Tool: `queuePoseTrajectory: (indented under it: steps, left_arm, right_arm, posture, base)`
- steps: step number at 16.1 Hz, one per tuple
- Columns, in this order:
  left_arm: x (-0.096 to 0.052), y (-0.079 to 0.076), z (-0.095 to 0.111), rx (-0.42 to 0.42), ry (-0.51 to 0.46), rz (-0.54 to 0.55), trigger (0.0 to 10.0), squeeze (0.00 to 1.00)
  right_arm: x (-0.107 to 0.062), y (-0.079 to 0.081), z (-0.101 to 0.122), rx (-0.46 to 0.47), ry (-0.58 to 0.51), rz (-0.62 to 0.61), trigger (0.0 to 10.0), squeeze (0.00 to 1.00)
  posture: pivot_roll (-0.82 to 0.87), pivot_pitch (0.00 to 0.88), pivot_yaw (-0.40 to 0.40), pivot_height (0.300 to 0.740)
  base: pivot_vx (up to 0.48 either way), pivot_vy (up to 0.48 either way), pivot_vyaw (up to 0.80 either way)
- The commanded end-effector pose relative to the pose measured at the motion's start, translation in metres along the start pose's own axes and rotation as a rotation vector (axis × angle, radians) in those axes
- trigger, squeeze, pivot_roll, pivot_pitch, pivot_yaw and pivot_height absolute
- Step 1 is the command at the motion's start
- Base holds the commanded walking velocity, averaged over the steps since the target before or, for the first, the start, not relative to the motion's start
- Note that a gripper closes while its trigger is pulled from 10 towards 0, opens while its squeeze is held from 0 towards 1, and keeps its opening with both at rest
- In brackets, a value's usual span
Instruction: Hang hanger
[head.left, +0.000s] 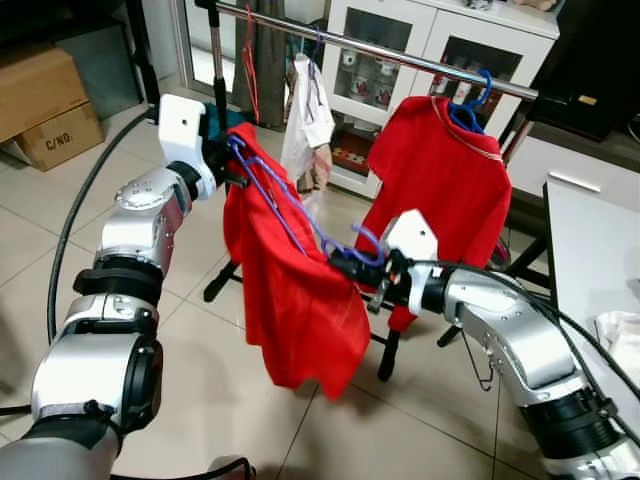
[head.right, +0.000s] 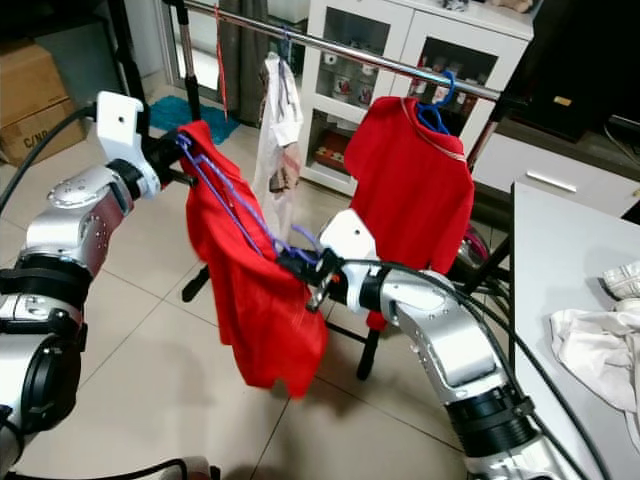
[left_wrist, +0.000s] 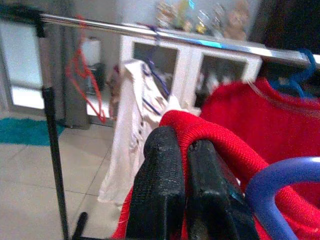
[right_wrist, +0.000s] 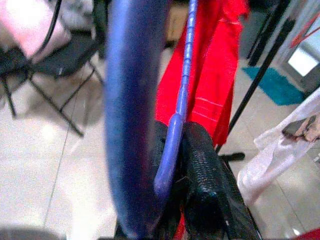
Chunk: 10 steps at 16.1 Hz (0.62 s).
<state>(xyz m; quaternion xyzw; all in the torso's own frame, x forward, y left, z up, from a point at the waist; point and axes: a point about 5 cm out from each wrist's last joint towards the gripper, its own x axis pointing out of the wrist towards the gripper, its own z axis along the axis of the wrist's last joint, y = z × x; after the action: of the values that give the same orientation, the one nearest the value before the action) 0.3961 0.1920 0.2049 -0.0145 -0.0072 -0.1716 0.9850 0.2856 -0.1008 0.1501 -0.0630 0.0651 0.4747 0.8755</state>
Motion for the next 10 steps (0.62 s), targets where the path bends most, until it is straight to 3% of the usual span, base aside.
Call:
queuePoseTrajectory:
  steps: [1, 3, 6, 8, 10]
  left_arm:
    - [0.006, 0.0, 0.019, -0.049, -0.092, 0.033, 0.0, 0.0]
    - [-0.004, 0.027, 0.026, -0.203, -0.167, 0.169, 0.0, 0.0]
    - [-0.013, 0.045, 0.033, -0.355, -0.215, 0.171, 0.0, 0.0]
    - [-0.012, 0.045, 0.029, -0.368, -0.193, 0.172, 0.0, 0.0]
    - [-0.007, 0.032, 0.016, -0.307, -0.121, 0.121, 0.0, 0.0]
  right_arm:
    - [-0.007, -0.008, -0.001, 0.036, -0.018, -0.045, 10.0, 0.0]
    - [-0.019, 0.002, -0.007, 0.07, -0.039, 0.019, 10.0, 0.0]
    - [-0.029, 0.018, -0.019, 0.088, -0.016, 0.132, 10.0, 0.0]
    - [-0.027, 0.017, -0.018, 0.102, -0.047, 0.118, 10.0, 0.0]
    - [-0.023, 0.016, -0.011, 0.125, -0.101, 0.09, 10.0, 0.0]
  posture:
    - [0.07, 0.0, -0.097, 0.74]
    - [0.06, 0.0, -0.093, 0.74]
    - [0.06, 0.0, -0.087, 0.74]
    - [0.06, 0.0, -0.084, 0.74]
    - [0.07, 0.0, -0.083, 0.74]
  base:
    - [0.0, 0.0, 0.0]
    - [0.0, 0.0, 0.0]
    - [0.0, 0.0, 0.0]
    - [0.0, 0.0, 0.0]
    - [0.0, 0.0, 0.0]
